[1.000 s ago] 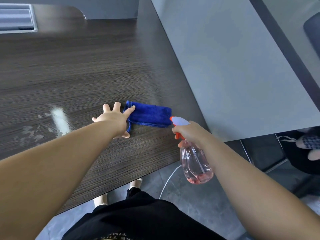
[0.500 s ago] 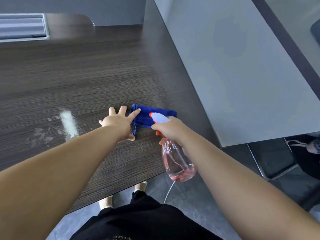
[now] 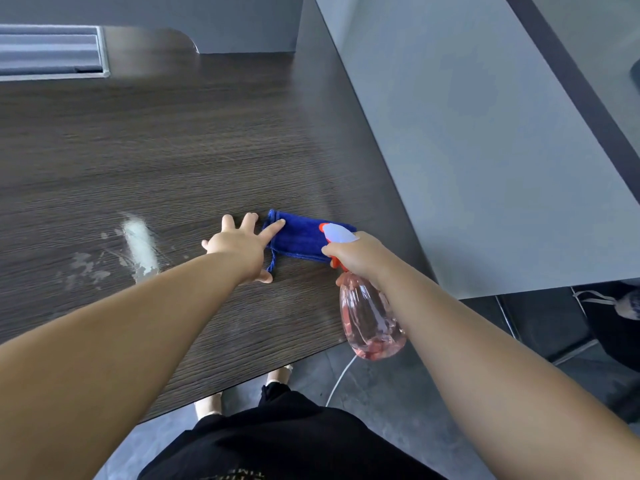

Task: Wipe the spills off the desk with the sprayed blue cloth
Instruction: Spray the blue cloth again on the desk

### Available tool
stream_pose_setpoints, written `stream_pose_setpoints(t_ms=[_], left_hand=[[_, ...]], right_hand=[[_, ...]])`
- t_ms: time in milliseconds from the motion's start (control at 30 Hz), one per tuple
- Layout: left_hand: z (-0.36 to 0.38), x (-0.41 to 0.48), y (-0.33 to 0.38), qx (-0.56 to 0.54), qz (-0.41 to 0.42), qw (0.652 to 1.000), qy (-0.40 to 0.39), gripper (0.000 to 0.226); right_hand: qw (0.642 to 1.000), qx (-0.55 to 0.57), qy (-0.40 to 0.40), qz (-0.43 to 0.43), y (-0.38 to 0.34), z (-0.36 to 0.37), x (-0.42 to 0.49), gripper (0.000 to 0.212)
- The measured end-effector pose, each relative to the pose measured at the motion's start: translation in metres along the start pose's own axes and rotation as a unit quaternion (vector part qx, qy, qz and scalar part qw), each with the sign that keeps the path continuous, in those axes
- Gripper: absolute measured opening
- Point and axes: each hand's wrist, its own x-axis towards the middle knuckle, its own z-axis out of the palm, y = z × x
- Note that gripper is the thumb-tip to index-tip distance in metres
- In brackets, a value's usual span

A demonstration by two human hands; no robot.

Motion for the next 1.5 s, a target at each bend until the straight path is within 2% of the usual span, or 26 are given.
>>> stream_pose_setpoints(t_ms=[133,300,500,733,867,1067,1167,1367,1500], left_hand=[[-0.001,0.000,0.000,-0.001,0.000,1.000,0.001,0.104],[-0.001,-0.001,0.001,0.000,-0.002,1.000,-0.001,0.105],[-0.002,-0.001,0.001,0.000,-0.003,1.000,-0.002,0.105],[-0.002,-0.001,0.001,-0.002,-0.002,1.000,-0.002,0.104],[-0.002,0.000,0.001,0.002,-0.001,1.000,-0.002,0.105],[-0.001,0.001,0.000,0.001,0.000,1.000,-0.001,0.105],[0.000,0.003,0.000,0.000,0.000,1.000,-0.001,0.105],[0.000,0.004,0.000,-0.003,-0.001,1.000,-0.002,0.106],[0.000,0.004,0.000,-0.004,-0.001,1.000,-0.002,0.106]], right_hand=[[1.000,0.015,0.003,0.014,0.000,-0.003,-0.002,0.036],[1.000,-0.002,-0.018,-0.019,-0.013,0.011,-0.002,0.047],[1.000,-0.026,-0.012,-0.005,-0.024,0.019,-0.003,0.032],[0.999,-0.034,-0.031,0.001,-0.002,0.012,-0.009,0.042],[0.999,-0.029,-0.035,0.014,0.008,0.010,-0.015,0.034],[1.000,-0.007,0.002,0.015,0.026,-0.002,-0.022,0.016],[1.000,0.009,0.007,0.016,0.031,-0.010,-0.025,0.022],[0.999,0.037,0.022,-0.019,0.032,-0.023,-0.031,0.027],[0.989,0.033,0.057,-0.130,0.030,-0.041,-0.039,0.024]])
